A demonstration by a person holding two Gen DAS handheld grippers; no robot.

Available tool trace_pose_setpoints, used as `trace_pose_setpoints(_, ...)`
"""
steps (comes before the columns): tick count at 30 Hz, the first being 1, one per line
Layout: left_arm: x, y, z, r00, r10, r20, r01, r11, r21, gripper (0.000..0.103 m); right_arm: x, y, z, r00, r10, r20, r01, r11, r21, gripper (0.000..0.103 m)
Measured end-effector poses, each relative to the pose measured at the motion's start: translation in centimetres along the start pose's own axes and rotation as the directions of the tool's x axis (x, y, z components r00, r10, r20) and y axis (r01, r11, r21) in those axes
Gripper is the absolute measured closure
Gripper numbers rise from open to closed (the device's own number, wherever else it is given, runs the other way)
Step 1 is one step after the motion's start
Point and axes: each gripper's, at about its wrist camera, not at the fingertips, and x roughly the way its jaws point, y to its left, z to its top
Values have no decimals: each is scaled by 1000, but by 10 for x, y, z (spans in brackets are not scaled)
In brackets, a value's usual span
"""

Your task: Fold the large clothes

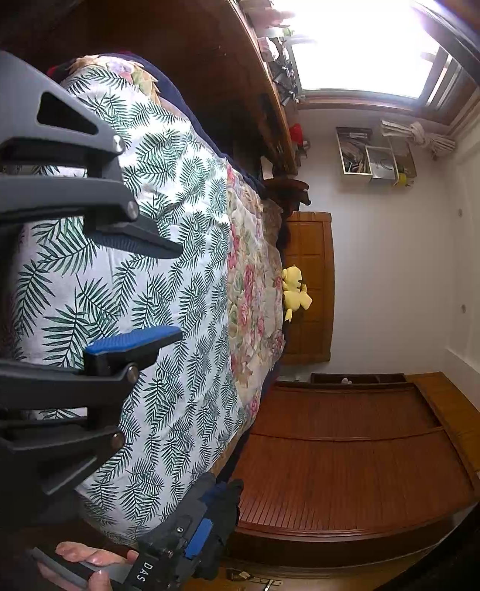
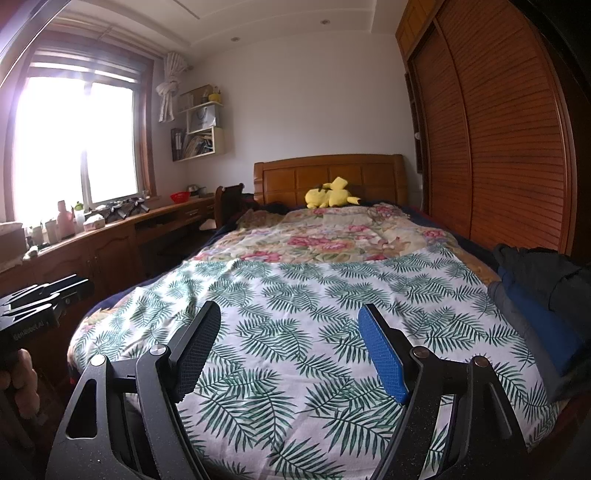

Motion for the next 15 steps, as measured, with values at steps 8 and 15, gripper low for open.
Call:
trace_pose_setpoints(8, -1, 1, -1, 1000, 0, -2, 0, 1000, 2, 66, -2, 2, 1, 1000, -6, 0, 6, 1000, 5, 24)
trace_pose_setpoints(15, -1, 1, -2, 1000, 2, 0, -2, 1000, 4, 66, -3, 3, 1, 1000, -6, 1, 6, 1000, 6, 24)
